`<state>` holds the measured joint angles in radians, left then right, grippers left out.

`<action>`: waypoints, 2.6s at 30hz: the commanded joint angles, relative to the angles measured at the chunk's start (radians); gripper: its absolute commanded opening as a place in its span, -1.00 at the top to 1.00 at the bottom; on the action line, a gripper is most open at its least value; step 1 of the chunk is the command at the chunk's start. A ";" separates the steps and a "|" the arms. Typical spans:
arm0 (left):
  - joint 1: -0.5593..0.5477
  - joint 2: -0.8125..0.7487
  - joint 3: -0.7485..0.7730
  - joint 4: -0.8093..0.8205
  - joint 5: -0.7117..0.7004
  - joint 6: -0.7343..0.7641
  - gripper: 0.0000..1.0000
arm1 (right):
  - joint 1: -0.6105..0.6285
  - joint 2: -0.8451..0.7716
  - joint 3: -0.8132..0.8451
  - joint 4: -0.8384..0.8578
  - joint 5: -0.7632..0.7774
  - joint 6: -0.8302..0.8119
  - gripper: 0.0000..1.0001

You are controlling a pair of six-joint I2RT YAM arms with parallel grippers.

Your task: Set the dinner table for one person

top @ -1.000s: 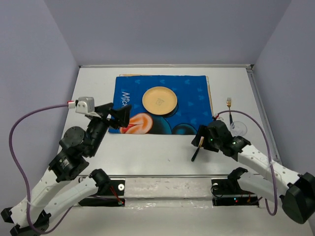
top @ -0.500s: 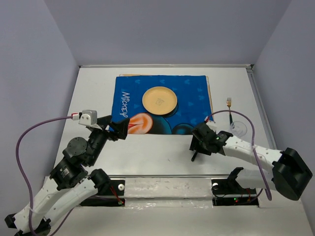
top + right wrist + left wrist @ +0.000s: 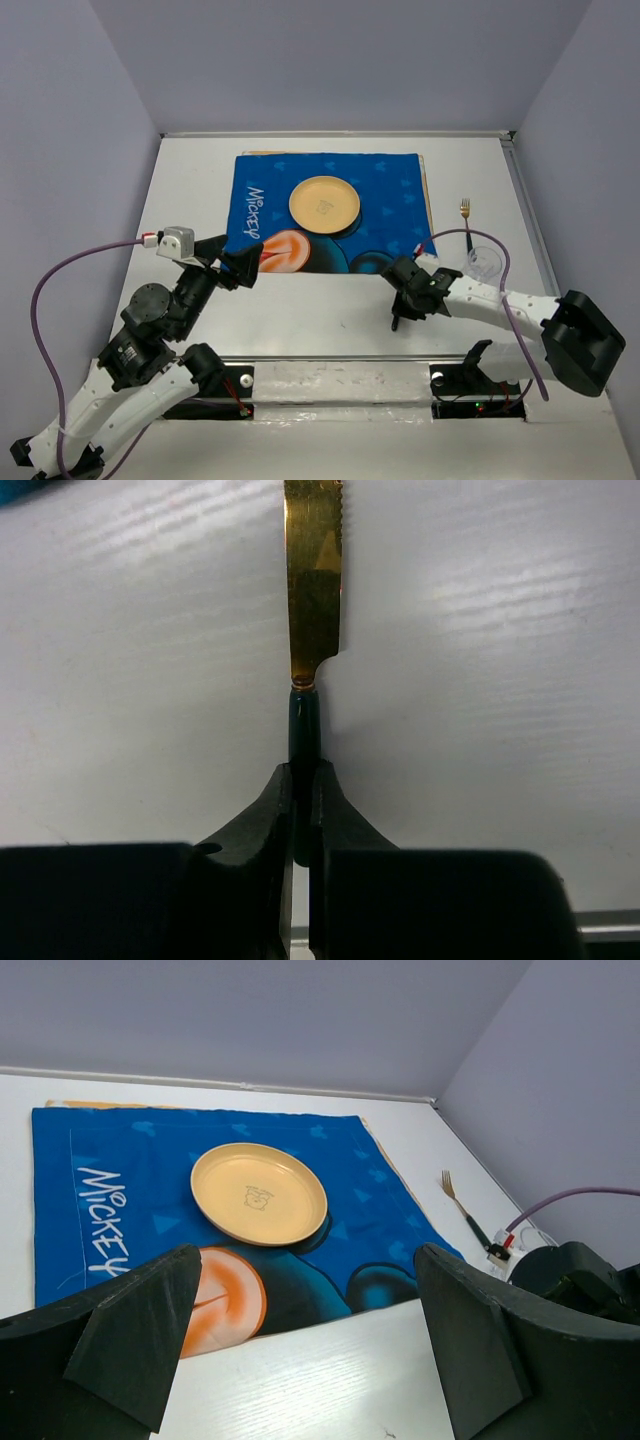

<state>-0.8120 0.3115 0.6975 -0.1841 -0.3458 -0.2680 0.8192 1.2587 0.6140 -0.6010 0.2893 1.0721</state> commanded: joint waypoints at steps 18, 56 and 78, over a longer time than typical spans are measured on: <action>-0.003 0.024 -0.006 0.035 -0.025 0.021 -0.98 | 0.075 -0.016 0.550 -0.315 0.197 -0.347 1.00; 0.097 0.109 -0.009 0.038 0.025 0.027 -0.98 | -0.431 0.712 0.851 0.135 -0.243 -0.693 1.00; 0.143 0.113 -0.012 0.055 0.085 0.030 -0.98 | -0.431 0.760 0.879 0.129 -0.222 -0.659 0.43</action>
<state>-0.6796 0.4183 0.6949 -0.1822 -0.2829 -0.2611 0.3870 2.0117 1.4532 -0.4988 0.0422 0.3996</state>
